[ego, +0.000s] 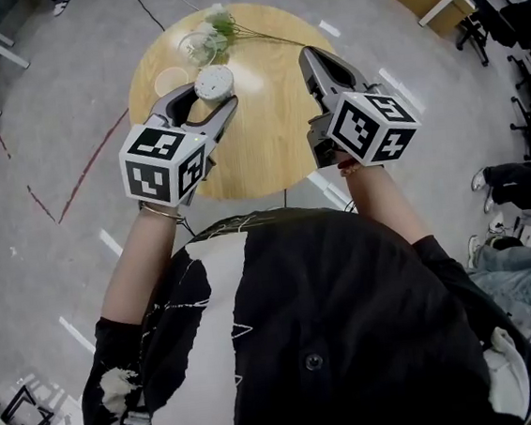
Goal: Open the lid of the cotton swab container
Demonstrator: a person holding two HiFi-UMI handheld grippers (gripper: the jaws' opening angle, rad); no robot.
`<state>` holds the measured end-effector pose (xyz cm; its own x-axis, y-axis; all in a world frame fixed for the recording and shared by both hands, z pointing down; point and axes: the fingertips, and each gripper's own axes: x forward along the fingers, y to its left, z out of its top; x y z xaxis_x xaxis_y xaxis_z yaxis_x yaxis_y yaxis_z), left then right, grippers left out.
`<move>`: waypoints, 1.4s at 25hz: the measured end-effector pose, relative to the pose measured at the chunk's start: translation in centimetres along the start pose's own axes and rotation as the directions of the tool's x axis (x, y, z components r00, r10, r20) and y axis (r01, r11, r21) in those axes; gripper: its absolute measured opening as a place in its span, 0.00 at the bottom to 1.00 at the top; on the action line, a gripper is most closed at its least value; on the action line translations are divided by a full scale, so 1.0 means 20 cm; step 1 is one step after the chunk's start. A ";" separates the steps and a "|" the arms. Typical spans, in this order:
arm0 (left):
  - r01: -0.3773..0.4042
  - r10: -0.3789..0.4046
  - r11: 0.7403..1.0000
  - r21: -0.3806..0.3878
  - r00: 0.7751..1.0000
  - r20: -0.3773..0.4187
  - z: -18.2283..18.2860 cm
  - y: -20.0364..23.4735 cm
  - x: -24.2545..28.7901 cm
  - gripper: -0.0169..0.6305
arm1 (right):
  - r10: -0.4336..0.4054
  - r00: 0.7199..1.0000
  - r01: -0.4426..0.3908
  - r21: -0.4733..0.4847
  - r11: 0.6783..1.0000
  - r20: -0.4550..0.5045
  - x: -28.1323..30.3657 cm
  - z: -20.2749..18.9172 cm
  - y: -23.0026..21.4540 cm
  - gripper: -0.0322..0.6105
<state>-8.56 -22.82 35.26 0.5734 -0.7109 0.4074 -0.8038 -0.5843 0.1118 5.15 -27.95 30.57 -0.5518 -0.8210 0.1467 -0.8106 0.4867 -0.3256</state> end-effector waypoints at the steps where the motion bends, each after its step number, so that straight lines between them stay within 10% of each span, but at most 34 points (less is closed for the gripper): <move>1: -0.016 0.016 1.000 -0.005 1.000 0.009 0.00 0.01 -0.01 0.41 | -0.014 1.000 0.014 -0.001 1.000 -0.008 0.00 -0.01 -0.01 0.06; 35: -0.130 0.139 0.985 -0.114 0.987 0.076 -0.02 0.18 -0.06 0.41 | -0.111 0.978 0.104 -0.050 0.993 -0.175 0.00 -0.23 -0.16 0.06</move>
<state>-12.24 -23.92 35.51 0.4663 -0.8129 0.3489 -0.8844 -0.4383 0.1606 6.82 -28.06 35.95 -0.4840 -0.8049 0.3432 -0.8723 0.4128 -0.2619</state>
